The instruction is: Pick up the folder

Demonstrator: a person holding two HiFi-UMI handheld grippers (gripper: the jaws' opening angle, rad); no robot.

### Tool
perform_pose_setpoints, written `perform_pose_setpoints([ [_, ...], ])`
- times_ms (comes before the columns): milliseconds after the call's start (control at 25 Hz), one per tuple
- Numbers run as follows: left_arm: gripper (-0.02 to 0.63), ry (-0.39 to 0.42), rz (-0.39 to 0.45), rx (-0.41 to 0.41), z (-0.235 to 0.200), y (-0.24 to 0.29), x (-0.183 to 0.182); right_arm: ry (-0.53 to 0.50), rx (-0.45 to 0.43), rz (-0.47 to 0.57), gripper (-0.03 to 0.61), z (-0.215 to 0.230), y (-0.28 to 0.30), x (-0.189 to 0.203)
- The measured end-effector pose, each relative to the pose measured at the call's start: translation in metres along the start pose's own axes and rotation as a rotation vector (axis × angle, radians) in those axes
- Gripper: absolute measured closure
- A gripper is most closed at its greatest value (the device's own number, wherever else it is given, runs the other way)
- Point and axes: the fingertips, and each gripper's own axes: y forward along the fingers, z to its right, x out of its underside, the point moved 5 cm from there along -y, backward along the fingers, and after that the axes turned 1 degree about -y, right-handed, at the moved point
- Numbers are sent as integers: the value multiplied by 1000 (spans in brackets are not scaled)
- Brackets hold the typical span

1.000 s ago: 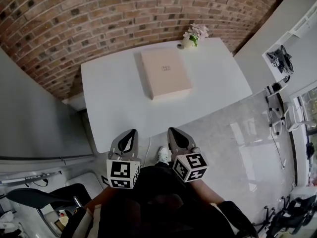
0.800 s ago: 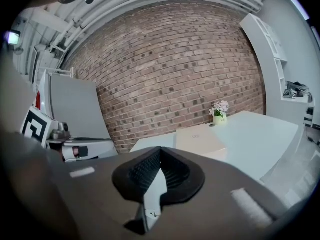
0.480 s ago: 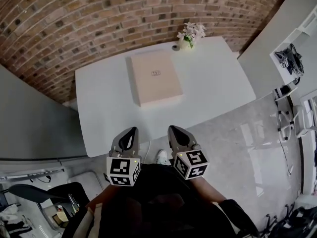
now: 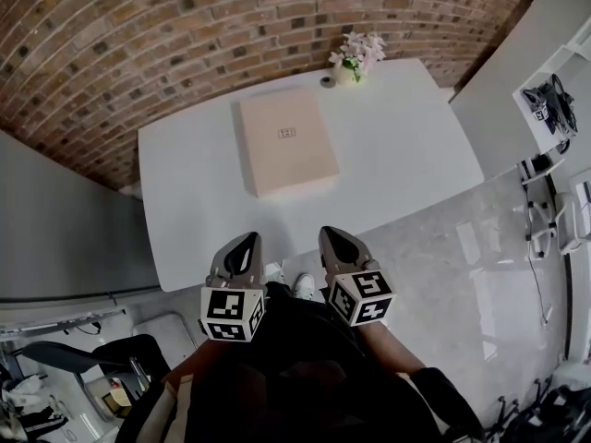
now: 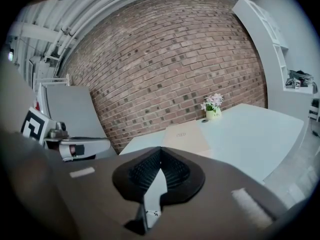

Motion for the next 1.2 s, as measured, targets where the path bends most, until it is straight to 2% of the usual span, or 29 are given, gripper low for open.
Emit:
perform_pose_setpoints([
  [280, 615, 12, 3, 58, -10, 30, -12, -10, 38, -31, 577, 2, 14, -7],
  [720, 614, -59, -4, 124, -44, 61, -15, -35, 112, -82, 577, 4, 50, -22],
  [800, 565, -71, -12, 140, -47, 66, -14, -46, 114, -91, 575, 6, 55, -25],
  [840, 556, -77, -14, 145, -48, 69, -13, -50, 113, -97, 566, 7, 58, -26],
  [880, 548, -82, -17, 147, -50, 71, -13, -51, 112, -102, 528, 9, 61, -27],
  [1040, 514, -104, -34, 130, -61, 82, -11, -51, 99, -109, 491, 19, 76, -32],
  [1200, 427, -138, -62, 102, -65, 101, -9, -67, 57, -137, 452, 35, 93, -37],
])
